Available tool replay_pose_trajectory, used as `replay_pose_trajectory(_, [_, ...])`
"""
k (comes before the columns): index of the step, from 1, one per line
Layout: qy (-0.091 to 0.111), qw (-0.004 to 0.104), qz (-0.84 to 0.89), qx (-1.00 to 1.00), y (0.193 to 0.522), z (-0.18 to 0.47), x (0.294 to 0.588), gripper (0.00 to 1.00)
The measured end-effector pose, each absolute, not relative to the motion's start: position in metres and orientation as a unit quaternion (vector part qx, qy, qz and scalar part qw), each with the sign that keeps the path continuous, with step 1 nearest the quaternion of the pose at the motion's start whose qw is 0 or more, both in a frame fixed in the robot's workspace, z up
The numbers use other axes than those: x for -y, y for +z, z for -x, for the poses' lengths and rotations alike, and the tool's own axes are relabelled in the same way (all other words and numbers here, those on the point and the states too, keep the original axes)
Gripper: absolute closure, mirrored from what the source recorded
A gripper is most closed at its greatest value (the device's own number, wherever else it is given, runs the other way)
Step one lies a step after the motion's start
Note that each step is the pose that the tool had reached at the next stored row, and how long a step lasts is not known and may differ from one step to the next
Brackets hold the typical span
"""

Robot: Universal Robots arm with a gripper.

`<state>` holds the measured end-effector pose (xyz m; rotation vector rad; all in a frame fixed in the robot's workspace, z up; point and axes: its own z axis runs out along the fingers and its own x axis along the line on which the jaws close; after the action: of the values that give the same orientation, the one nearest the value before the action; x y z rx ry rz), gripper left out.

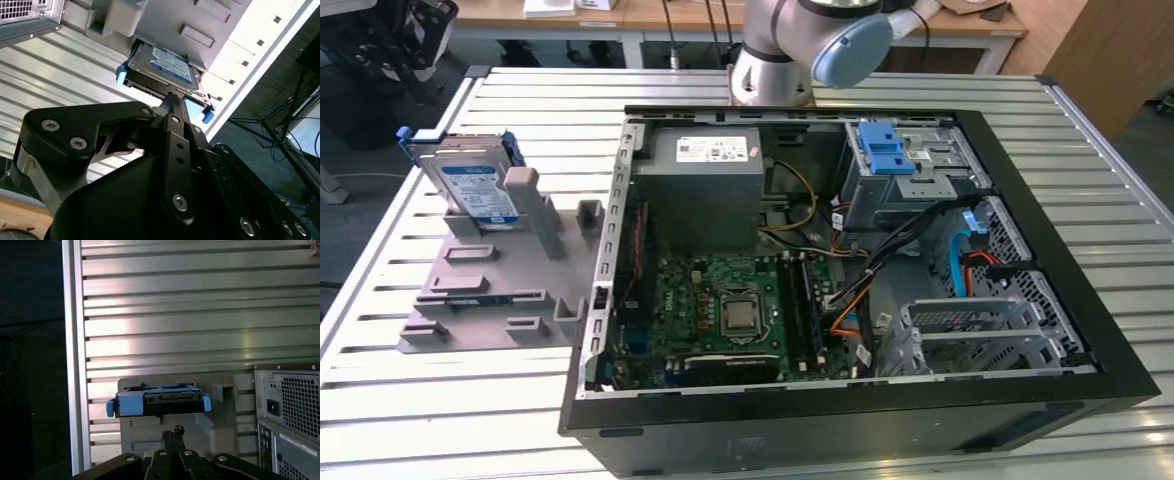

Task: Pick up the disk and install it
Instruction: 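Reach for the disk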

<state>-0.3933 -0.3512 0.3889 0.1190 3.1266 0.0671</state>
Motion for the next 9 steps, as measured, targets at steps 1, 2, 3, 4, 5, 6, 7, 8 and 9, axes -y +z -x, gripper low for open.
replay_pose_trajectory(1, [0.021,0.006,-0.038,-0.999,0.389,0.395,0.351,0.89])
replay_pose_trajectory(2, [0.021,0.006,-0.038,-0.999,0.389,0.396,0.351,0.89])
replay_pose_trajectory(3, [0.021,0.006,-0.038,-0.999,0.389,0.397,0.351,0.89])
replay_pose_trajectory(4, [0.021,0.006,-0.038,-0.999,0.389,0.398,0.351,0.89])
replay_pose_trajectory(5, [0.021,0.006,-0.038,-0.999,0.389,0.4,0.351,0.89])
replay_pose_trajectory(6, [0.021,0.006,-0.038,-0.999,0.389,0.401,0.351,0.89])
replay_pose_trajectory(7, [0.021,0.006,-0.038,-0.999,0.389,0.402,0.351,0.89])
replay_pose_trajectory(8, [0.021,0.006,-0.038,-0.999,0.389,0.404,0.351,0.89])
replay_pose_trajectory(9, [0.021,0.006,-0.038,-0.999,0.389,0.406,0.351,0.89])
